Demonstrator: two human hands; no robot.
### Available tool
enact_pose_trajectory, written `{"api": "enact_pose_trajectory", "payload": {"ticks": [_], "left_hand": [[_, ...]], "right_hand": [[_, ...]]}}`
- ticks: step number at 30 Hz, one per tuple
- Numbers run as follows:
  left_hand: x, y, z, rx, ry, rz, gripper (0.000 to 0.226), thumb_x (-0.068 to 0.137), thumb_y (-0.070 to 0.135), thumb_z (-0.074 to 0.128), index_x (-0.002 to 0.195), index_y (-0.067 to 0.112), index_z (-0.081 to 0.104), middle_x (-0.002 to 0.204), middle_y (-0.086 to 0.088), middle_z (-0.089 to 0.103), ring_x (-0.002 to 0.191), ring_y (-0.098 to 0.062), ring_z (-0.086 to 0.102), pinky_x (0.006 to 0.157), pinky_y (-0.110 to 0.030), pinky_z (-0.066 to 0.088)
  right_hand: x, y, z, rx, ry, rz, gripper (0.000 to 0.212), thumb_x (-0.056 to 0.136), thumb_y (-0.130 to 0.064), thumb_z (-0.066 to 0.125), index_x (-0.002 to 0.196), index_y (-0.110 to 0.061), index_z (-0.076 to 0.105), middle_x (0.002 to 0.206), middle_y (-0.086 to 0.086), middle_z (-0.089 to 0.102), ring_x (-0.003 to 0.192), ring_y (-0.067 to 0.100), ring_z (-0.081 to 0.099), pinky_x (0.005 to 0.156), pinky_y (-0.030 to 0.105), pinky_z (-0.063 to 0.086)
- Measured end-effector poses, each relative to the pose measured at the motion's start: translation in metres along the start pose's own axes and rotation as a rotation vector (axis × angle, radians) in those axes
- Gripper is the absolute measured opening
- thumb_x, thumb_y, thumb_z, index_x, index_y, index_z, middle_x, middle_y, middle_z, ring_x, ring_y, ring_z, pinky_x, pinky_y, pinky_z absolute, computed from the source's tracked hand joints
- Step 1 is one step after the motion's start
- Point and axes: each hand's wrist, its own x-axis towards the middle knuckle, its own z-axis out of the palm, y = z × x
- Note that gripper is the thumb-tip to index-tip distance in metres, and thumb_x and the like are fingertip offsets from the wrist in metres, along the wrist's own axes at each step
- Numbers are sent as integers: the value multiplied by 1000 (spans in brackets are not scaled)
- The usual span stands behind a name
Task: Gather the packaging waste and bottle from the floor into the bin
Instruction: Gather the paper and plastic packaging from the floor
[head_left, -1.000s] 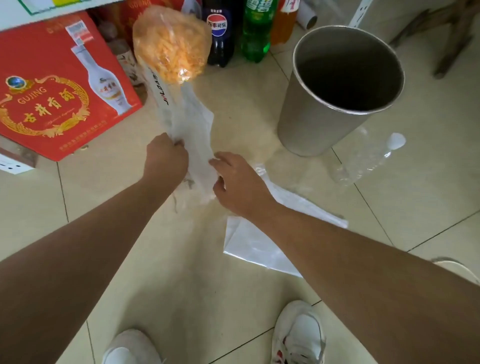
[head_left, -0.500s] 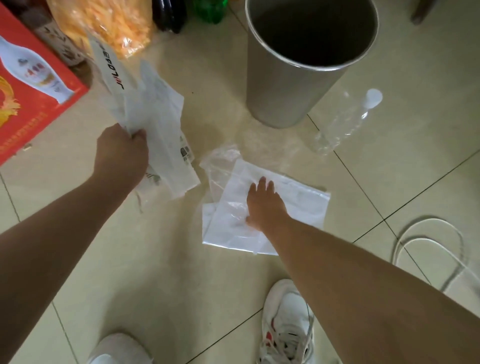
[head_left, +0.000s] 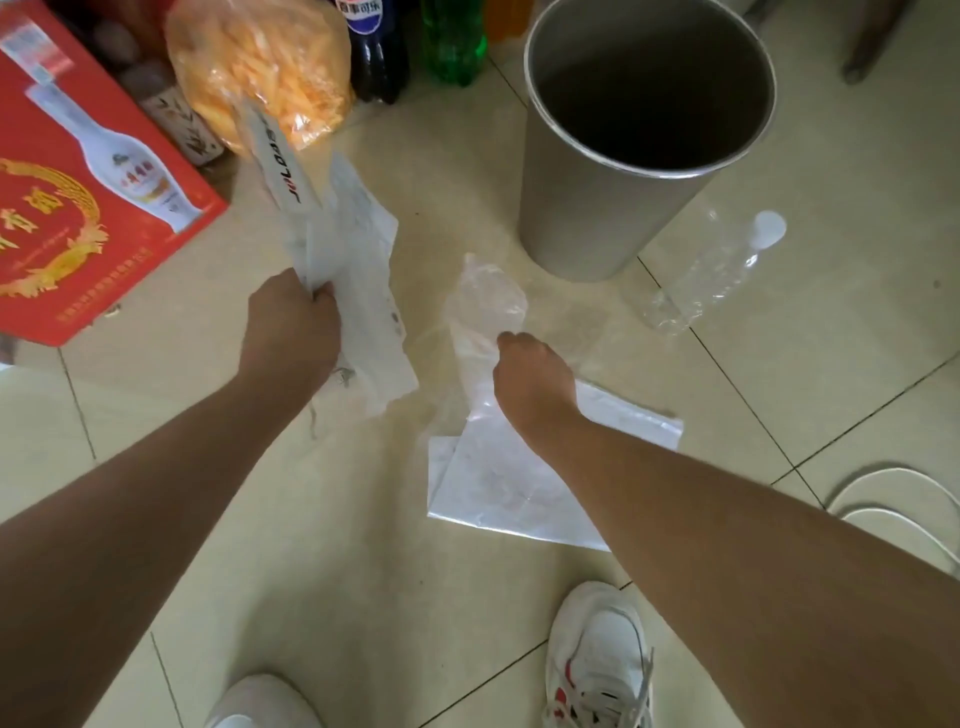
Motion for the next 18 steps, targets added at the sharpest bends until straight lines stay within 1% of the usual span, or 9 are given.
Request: {"api": "enact_pose_trajectory", "payload": {"ticks": [3,6,9,11,13,15,16,17,18], "left_hand": [[-2,8,-2,0,15,33,29,98,13,45,110,-8,62,111,-28,65,103,-41,60,68,-23,31],[-3,16,-3,-59,-1,17,28,98,15,45,109,-5,63,108,-23,66,101,-38,62,69,-26,35],[-1,20,-2,-130,-10,-53,31,97,19,46,108,-1,66,106,-19,69,101,-36,63,71,-27,38],[0,21,-1,-237,-43,-125,30,94,25,47,99,5,69,93,-12,70,94,-34,65,69,-29,44],[-2,22,-1,-363,-102,-171,35,92,42,50,88,13,69,81,-2,69,83,-26,67,65,-30,47],[-4,23,0,-389,-142,-141,43,86,57,58,94,17,71,84,3,72,81,-15,69,67,-26,50],[-3,22,0,-347,-130,-108,41,85,54,62,98,16,71,86,4,72,81,-14,69,67,-23,50],[-2,20,1,-282,-95,-83,36,86,45,64,101,13,71,87,2,71,81,-17,69,66,-23,48],[0,18,0,-221,-52,-65,29,88,34,63,102,10,70,86,-1,69,81,-21,68,65,-25,47]], "right_hand": [[15,-35,-20,218,192,-94,18,93,-3,48,104,-5,62,99,10,60,82,26,61,63,30,41],[18,-76,-38,445,339,-293,23,91,-4,47,106,-4,64,87,6,51,70,22,50,62,32,45],[10,-101,-37,580,295,-444,25,93,-6,46,111,-6,64,84,4,49,69,21,50,59,34,43],[7,-105,-27,585,276,-452,30,92,-7,45,117,-6,61,86,5,50,71,22,52,61,37,46],[7,-104,-18,557,276,-470,31,90,-8,42,116,-6,60,85,3,47,71,19,48,62,41,49],[7,-103,-14,548,274,-524,35,89,-8,42,119,-3,60,93,8,54,79,21,52,71,41,51],[7,-103,-13,554,263,-542,37,88,-7,44,122,-1,59,101,12,57,86,24,56,77,40,51],[5,-102,-13,553,249,-554,38,87,-7,48,123,-1,58,106,13,58,91,24,56,79,39,51],[1,-100,-12,539,240,-570,37,86,-9,52,121,-1,59,107,12,57,90,23,56,78,37,52]]}}
